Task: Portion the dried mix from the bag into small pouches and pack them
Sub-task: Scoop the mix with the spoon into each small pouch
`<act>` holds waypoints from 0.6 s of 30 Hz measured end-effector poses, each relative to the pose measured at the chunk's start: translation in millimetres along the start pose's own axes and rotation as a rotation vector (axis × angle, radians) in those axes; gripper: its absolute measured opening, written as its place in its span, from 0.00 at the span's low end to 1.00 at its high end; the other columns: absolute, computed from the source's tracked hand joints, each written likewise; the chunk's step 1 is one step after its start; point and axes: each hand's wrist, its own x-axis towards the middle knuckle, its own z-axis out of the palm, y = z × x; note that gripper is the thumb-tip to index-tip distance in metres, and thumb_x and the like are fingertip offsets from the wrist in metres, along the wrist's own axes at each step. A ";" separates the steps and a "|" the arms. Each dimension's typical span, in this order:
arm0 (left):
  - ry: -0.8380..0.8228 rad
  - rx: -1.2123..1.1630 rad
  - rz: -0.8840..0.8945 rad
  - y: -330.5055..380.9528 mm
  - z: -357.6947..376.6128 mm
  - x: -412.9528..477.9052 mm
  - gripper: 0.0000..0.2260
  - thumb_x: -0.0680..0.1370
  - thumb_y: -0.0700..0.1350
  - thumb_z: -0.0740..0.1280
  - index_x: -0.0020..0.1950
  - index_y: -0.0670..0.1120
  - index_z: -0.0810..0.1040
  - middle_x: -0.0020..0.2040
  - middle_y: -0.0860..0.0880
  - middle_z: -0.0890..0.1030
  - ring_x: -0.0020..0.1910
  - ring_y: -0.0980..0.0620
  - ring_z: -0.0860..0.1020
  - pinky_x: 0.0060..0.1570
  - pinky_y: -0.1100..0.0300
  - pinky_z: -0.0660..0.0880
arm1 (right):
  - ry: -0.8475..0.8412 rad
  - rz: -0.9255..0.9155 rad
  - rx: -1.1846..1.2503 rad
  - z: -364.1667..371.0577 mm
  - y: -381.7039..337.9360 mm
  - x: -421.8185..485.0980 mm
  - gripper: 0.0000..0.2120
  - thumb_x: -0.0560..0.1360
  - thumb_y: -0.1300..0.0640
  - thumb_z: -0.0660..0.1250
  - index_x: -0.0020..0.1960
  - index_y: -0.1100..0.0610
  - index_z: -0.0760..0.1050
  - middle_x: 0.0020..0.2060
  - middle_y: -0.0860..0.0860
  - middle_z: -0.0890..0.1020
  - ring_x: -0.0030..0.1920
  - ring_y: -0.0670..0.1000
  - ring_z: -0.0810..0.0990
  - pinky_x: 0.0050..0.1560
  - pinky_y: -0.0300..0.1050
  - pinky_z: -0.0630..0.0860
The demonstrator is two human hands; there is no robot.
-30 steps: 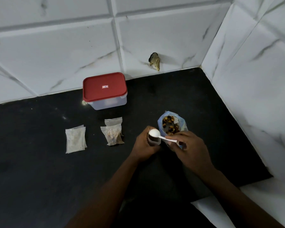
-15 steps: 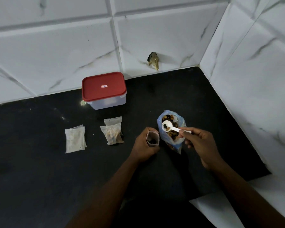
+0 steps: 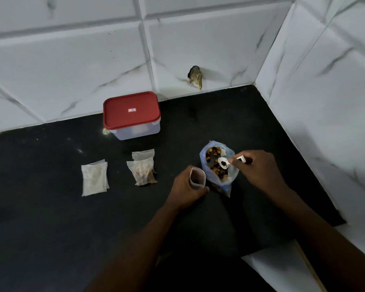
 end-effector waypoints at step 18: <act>-0.100 0.093 0.161 -1.5 -4.4 -1.0 0.31 0.72 0.41 0.77 0.72 0.55 0.73 0.65 0.57 0.76 0.64 0.61 0.77 0.63 0.60 0.77 | -0.331 -0.212 -0.209 -22.9 11.7 35.7 0.09 0.74 0.57 0.75 0.52 0.47 0.85 0.43 0.42 0.82 0.44 0.39 0.80 0.47 0.35 0.76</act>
